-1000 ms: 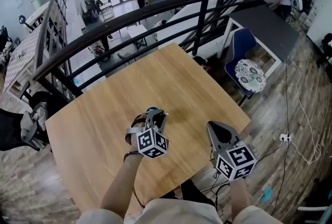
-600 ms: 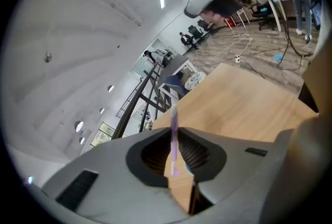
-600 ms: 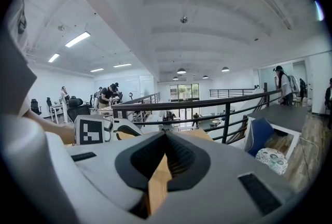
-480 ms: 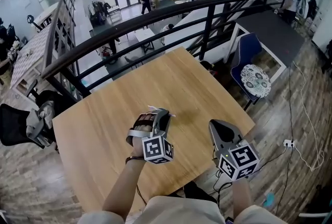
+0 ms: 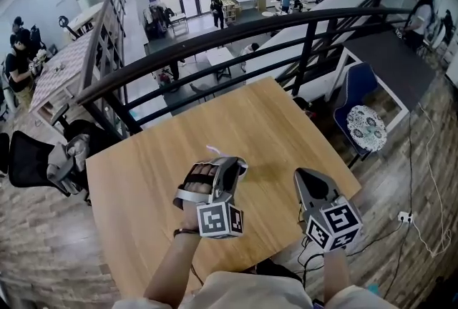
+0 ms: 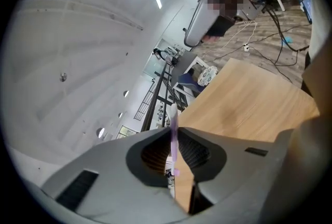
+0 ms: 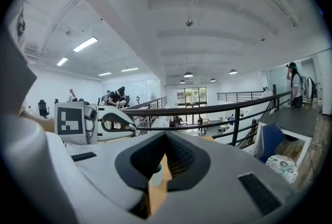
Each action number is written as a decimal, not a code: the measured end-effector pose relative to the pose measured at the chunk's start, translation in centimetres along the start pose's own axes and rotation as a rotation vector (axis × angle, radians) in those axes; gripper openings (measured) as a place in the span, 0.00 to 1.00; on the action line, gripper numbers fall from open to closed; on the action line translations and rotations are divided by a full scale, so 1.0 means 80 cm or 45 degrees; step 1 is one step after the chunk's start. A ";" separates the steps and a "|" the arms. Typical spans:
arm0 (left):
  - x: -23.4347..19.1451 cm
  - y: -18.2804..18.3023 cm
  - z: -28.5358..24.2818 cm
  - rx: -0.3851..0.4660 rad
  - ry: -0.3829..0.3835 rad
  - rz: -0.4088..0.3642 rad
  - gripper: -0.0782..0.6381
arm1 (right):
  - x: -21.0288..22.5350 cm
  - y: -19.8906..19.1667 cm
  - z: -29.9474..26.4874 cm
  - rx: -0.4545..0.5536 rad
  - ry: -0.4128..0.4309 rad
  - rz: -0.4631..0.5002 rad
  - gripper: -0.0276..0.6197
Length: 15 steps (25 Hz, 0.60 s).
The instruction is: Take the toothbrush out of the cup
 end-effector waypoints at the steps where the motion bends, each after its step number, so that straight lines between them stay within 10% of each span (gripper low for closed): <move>1: -0.006 0.000 0.005 -0.007 0.012 -0.003 0.21 | -0.002 0.004 -0.003 0.003 0.013 0.009 0.04; 15: -0.033 -0.022 0.052 -0.164 0.038 -0.103 0.21 | -0.032 0.022 -0.047 -0.030 0.186 0.148 0.04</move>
Point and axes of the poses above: the fingertips, and each gripper's own axes: z backward along the fingers, x to its right, y out of its top, the point moved 4 cm from there along z, backward along the fingers, and after that the axes turned 9 degrees about y, right-handed, at the moved point
